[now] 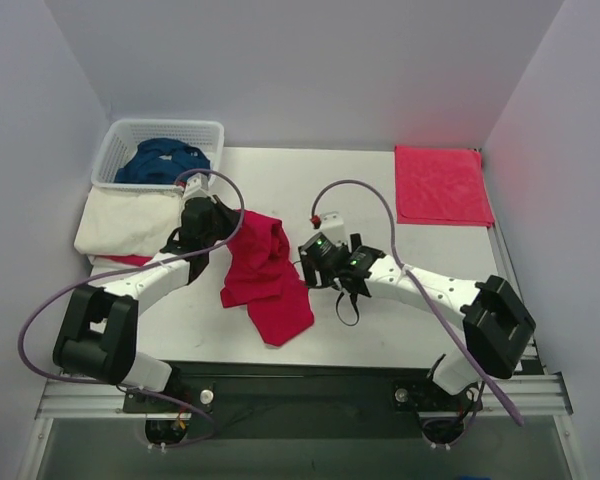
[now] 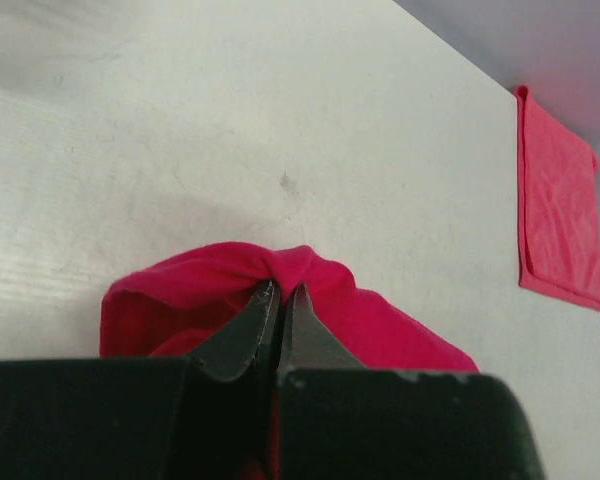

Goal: Fold and stack the t-shirts
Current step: Flatten out the tshirt

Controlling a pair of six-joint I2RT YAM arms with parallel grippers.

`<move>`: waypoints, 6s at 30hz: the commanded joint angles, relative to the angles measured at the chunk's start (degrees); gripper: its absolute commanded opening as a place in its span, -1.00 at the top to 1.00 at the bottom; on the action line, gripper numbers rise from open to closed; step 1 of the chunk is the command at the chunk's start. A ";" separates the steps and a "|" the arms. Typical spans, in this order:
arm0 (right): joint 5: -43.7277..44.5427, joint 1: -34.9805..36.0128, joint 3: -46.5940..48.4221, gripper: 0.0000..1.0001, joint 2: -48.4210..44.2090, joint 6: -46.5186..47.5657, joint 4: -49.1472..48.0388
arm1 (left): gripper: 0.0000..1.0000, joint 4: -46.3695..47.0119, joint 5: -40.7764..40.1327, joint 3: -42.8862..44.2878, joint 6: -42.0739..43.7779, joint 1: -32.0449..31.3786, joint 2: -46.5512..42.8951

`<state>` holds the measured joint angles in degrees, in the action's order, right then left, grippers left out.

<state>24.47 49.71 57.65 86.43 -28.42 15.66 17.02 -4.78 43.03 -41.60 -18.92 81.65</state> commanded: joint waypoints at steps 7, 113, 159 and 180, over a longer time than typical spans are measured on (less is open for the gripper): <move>-7.76 6.10 6.77 -0.85 2.86 0.21 -6.34 | 1.00 3.82 -2.96 14.18 0.47 1.60 11.16; 1.99 -20.88 18.47 1.00 -15.42 8.12 1.48 | 0.33 -19.89 -14.20 -3.91 -0.58 -13.51 6.43; -8.28 -25.54 23.92 1.00 -53.38 12.79 7.63 | 1.00 -31.96 -15.62 43.63 16.38 4.59 -47.80; 5.14 -25.98 -1.21 1.00 -38.72 -1.18 -5.64 | 1.00 -23.36 -12.98 28.10 12.26 4.68 -25.59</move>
<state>22.90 24.29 61.01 42.11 -24.53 14.92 -8.05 -18.70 77.84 -25.67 -14.52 51.33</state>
